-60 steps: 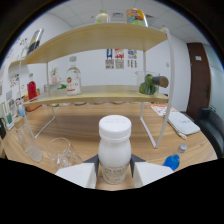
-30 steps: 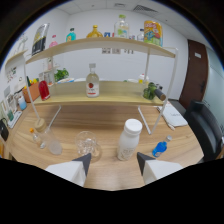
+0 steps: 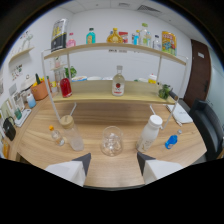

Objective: Make me a cup of Mount Fuji.

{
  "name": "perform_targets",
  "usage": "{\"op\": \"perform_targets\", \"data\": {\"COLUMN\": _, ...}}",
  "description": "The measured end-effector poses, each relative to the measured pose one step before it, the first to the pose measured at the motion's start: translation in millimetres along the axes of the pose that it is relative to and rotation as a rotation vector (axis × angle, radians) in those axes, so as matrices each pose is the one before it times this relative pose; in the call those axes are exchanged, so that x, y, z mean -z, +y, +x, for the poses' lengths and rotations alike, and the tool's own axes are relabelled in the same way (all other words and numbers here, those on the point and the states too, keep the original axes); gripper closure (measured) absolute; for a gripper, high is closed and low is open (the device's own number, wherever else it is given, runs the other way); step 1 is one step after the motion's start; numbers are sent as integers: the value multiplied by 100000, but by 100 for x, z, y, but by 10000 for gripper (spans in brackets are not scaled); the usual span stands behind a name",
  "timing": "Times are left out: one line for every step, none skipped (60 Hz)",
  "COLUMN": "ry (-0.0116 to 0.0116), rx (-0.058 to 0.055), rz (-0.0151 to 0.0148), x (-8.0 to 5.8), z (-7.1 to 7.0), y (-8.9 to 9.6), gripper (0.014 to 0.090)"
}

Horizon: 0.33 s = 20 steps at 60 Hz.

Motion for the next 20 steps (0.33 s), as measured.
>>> {"op": "perform_targets", "data": {"ry": 350, "rx": 241, "rz": 247, "x": 31, "z": 43, "y": -34, "gripper": 185}}
{"op": "perform_targets", "data": {"ry": 235, "rx": 454, "rz": 261, "x": 27, "z": -13, "y": -32, "gripper": 185}}
{"op": "perform_targets", "data": {"ry": 156, "rx": 508, "rz": 184, "x": 21, "z": -28, "y": -12, "gripper": 185}}
{"op": "perform_targets", "data": {"ry": 51, "rx": 475, "rz": 83, "x": 9, "z": -43, "y": 12, "gripper": 187}}
{"op": "perform_targets", "data": {"ry": -60, "rx": 253, "rz": -60, "x": 1, "z": -74, "y": 32, "gripper": 187}}
{"op": "perform_targets", "data": {"ry": -189, "rx": -4, "rz": -55, "x": 13, "z": -94, "y": 3, "gripper": 187}}
{"op": "perform_targets", "data": {"ry": -222, "rx": -157, "rz": 16, "x": 6, "z": -87, "y": -3, "gripper": 186}}
{"op": "perform_targets", "data": {"ry": -179, "rx": -176, "rz": 58, "x": 12, "z": -62, "y": -8, "gripper": 186}}
{"op": "perform_targets", "data": {"ry": 19, "rx": 18, "rz": -90, "x": -2, "z": -9, "y": 33, "gripper": 186}}
{"op": "perform_targets", "data": {"ry": 163, "rx": 114, "rz": -192, "x": -13, "z": 11, "y": 47, "gripper": 185}}
{"op": "perform_targets", "data": {"ry": 111, "rx": 95, "rz": -204, "x": -18, "z": 13, "y": 45, "gripper": 184}}
{"op": "perform_targets", "data": {"ry": 97, "rx": 101, "rz": -93, "x": -18, "z": -23, "y": 17, "gripper": 187}}
{"op": "perform_targets", "data": {"ry": -24, "rx": 95, "rz": -35, "x": -8, "z": -42, "y": 7, "gripper": 187}}
{"op": "perform_targets", "data": {"ry": -100, "rx": 39, "rz": -69, "x": 2, "z": -63, "y": 17, "gripper": 188}}
{"op": "perform_targets", "data": {"ry": -92, "rx": -45, "rz": -85, "x": -8, "z": -49, "y": 26, "gripper": 189}}
{"op": "perform_targets", "data": {"ry": -48, "rx": -124, "rz": -164, "x": -10, "z": -46, "y": 34, "gripper": 187}}
{"op": "perform_targets", "data": {"ry": -19, "rx": -161, "rz": -128, "x": -25, "z": -39, "y": 39, "gripper": 187}}
{"op": "perform_targets", "data": {"ry": -20, "rx": -167, "rz": -107, "x": -24, "z": -37, "y": 26, "gripper": 186}}
{"op": "perform_targets", "data": {"ry": -155, "rx": -132, "rz": -31, "x": -56, "z": 1, "y": 1, "gripper": 186}}
{"op": "perform_targets", "data": {"ry": -112, "rx": -210, "rz": -110, "x": -15, "z": -39, "y": 26, "gripper": 187}}
